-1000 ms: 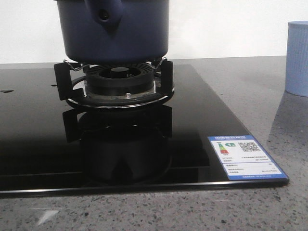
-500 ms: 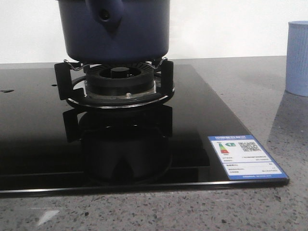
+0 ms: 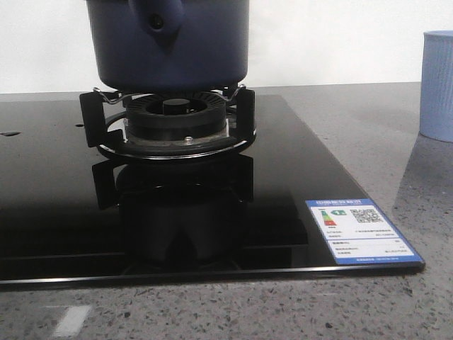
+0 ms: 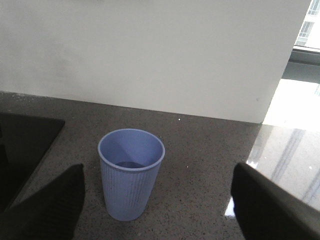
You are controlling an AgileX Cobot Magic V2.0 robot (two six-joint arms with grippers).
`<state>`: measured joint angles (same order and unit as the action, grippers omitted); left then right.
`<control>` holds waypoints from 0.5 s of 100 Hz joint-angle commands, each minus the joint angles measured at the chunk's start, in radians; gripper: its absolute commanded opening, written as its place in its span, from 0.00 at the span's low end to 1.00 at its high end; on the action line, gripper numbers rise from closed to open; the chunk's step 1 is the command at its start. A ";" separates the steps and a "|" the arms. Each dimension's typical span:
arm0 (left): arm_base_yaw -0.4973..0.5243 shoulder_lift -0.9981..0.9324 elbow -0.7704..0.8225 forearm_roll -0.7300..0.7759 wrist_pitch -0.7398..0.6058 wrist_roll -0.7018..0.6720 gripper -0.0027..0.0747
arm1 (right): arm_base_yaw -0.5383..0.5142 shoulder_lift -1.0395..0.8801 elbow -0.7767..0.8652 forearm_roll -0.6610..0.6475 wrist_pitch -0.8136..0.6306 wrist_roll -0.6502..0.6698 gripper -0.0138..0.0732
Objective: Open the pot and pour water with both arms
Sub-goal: 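Reach the right gripper to the light blue cup and grasp it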
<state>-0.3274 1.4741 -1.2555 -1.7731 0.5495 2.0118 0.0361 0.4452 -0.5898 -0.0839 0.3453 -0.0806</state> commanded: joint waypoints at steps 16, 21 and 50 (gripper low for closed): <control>-0.007 -0.145 -0.045 -0.081 0.042 -0.068 0.30 | -0.002 0.136 -0.030 -0.008 -0.100 -0.004 0.78; -0.007 -0.160 -0.045 -0.079 0.042 -0.068 0.30 | -0.002 0.167 -0.030 0.024 -0.122 -0.004 0.78; -0.007 -0.193 -0.043 -0.023 0.046 -0.105 0.30 | -0.001 0.333 -0.030 0.117 -0.282 -0.004 0.78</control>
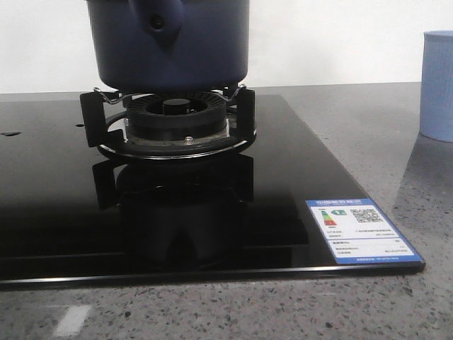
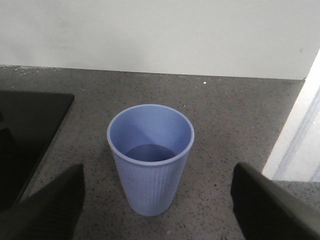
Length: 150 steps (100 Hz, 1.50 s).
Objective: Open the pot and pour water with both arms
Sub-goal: 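Reach the right gripper to the light blue cup and grasp it, then lift the cup with the right gripper and carry it over the saucepan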
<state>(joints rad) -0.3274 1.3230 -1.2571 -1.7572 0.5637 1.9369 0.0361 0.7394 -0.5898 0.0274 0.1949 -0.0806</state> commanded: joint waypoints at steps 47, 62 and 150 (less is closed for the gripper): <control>-0.007 -0.042 -0.040 -0.015 0.036 -0.041 0.30 | -0.001 0.143 -0.032 0.061 -0.201 -0.004 0.78; -0.007 -0.042 -0.040 -0.015 0.036 -0.041 0.30 | 0.004 0.127 -0.004 0.061 -0.195 -0.004 0.78; -0.007 -0.042 -0.040 0.003 0.036 -0.041 0.30 | 0.095 0.313 0.306 0.184 -0.936 -0.068 0.78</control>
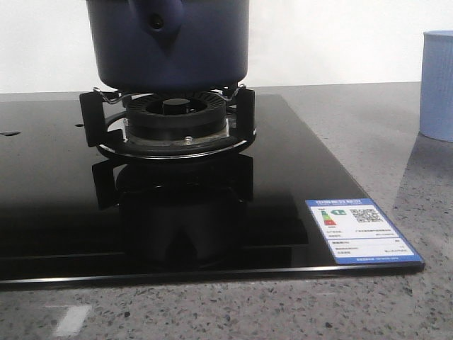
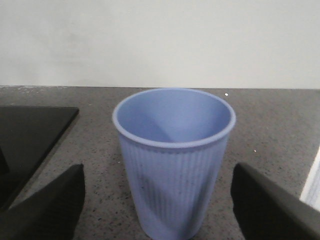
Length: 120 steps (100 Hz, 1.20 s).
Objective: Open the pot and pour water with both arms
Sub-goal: 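Lift the cup with the right gripper and carry it over the saucepan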
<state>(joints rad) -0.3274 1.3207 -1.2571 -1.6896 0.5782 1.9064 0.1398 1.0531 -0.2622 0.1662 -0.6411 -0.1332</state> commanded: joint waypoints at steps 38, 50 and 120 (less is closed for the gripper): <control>-0.007 -0.040 -0.040 -0.065 0.021 -0.011 0.30 | -0.008 0.005 -0.027 0.012 -0.111 -0.046 0.78; -0.007 -0.040 -0.040 -0.065 0.021 -0.012 0.30 | -0.008 0.036 -0.047 -0.020 -0.101 -0.046 0.78; -0.007 -0.040 -0.040 -0.065 0.039 -0.012 0.30 | -0.008 0.236 -0.073 0.014 -0.280 -0.047 0.78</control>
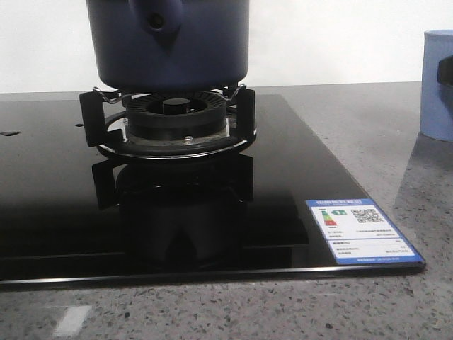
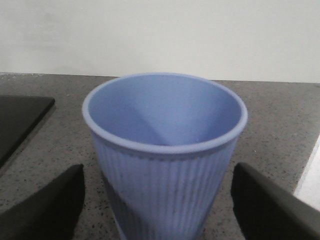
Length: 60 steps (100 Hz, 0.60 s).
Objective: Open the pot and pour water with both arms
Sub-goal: 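Lift the cup with the right gripper and carry it over the saucepan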
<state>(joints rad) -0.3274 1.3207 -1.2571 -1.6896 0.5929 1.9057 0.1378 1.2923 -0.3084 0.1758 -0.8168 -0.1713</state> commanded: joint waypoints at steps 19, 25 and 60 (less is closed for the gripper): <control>-0.007 -0.040 -0.040 -0.065 0.025 -0.012 0.30 | -0.006 -0.001 -0.027 0.051 -0.102 -0.009 0.89; -0.007 -0.040 -0.040 -0.065 0.025 -0.012 0.30 | -0.006 -0.001 -0.027 0.066 -0.102 -0.009 0.91; -0.007 -0.040 -0.040 -0.065 0.025 -0.012 0.30 | -0.006 -0.001 -0.058 0.026 -0.090 -0.009 0.91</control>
<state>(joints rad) -0.3274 1.3207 -1.2571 -1.6896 0.5951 1.9057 0.1378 1.3040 -0.3226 0.2359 -0.8379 -0.1718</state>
